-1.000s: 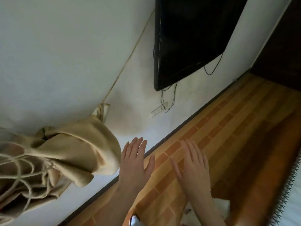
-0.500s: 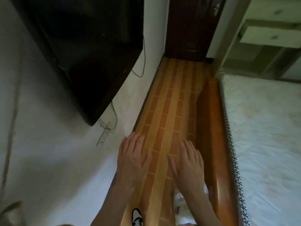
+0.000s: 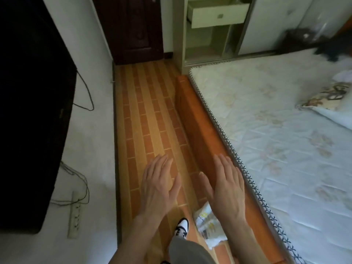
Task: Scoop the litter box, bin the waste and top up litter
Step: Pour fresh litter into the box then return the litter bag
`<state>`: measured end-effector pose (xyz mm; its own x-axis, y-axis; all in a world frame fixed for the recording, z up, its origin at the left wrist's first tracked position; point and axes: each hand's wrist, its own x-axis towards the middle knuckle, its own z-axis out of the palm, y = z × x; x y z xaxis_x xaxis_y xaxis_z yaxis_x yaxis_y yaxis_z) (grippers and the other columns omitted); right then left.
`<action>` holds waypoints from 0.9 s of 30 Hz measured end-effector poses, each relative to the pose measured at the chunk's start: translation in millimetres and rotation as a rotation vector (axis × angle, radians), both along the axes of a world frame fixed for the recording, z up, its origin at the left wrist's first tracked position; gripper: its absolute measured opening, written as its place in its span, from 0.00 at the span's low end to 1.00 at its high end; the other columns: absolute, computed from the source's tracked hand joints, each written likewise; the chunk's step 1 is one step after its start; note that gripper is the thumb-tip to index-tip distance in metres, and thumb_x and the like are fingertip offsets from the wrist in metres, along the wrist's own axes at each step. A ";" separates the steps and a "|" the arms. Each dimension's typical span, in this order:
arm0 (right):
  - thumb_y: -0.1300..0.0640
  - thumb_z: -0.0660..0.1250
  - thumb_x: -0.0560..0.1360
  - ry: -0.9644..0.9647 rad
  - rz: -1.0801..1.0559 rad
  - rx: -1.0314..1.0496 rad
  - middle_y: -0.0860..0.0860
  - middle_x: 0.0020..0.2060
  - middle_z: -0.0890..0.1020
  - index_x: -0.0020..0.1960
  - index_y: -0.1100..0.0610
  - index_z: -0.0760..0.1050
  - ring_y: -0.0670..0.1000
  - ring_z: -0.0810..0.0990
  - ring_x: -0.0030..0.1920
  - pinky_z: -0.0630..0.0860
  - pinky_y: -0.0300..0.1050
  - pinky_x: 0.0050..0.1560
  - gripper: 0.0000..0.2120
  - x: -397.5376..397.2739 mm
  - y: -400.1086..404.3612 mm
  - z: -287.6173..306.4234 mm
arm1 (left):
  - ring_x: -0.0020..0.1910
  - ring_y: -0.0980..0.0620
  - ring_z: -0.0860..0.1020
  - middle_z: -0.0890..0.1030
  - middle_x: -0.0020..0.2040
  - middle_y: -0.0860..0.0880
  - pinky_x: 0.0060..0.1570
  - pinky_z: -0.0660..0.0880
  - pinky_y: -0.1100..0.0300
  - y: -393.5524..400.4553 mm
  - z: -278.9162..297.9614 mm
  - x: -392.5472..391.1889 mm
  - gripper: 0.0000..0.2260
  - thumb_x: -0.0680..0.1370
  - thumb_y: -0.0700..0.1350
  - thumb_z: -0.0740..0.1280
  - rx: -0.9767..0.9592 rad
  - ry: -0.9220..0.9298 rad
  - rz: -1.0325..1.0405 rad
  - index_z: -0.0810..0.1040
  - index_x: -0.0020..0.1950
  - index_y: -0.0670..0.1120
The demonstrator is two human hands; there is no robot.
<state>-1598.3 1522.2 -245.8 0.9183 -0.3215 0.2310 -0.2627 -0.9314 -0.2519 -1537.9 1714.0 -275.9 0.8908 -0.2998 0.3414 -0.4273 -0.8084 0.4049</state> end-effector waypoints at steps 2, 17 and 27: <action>0.37 0.57 0.82 0.000 -0.062 0.014 0.53 0.76 0.70 0.77 0.56 0.66 0.53 0.63 0.79 0.56 0.51 0.79 0.32 7.6 -9.0 -9.6 | 0.76 0.48 0.70 0.76 0.74 0.45 0.73 0.70 0.42 -8.7 -6.4 19.4 0.23 0.85 0.56 0.59 0.017 0.009 -0.061 0.74 0.75 0.44; 0.37 0.56 0.80 -0.027 -0.542 0.213 0.54 0.74 0.72 0.76 0.56 0.67 0.56 0.69 0.74 0.67 0.57 0.73 0.32 45.4 -63.7 -73.7 | 0.76 0.49 0.70 0.75 0.75 0.46 0.74 0.70 0.42 -104.5 -43.2 134.5 0.23 0.85 0.57 0.59 0.108 0.052 -0.433 0.73 0.75 0.46; 0.38 0.55 0.81 -0.015 -0.851 0.261 0.51 0.75 0.71 0.77 0.55 0.67 0.53 0.66 0.76 0.62 0.53 0.76 0.31 40.1 -65.5 -113.0 | 0.77 0.48 0.70 0.77 0.73 0.45 0.79 0.62 0.42 -169.9 -97.7 171.0 0.21 0.84 0.54 0.61 0.042 0.098 -0.803 0.76 0.72 0.44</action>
<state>-1558.2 1456.7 -358.9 0.3414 -0.9377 0.0646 -0.8348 -0.3341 -0.4377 -1366.9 1544.1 -373.6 0.4236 -0.8716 0.2469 -0.8479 -0.2855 0.4467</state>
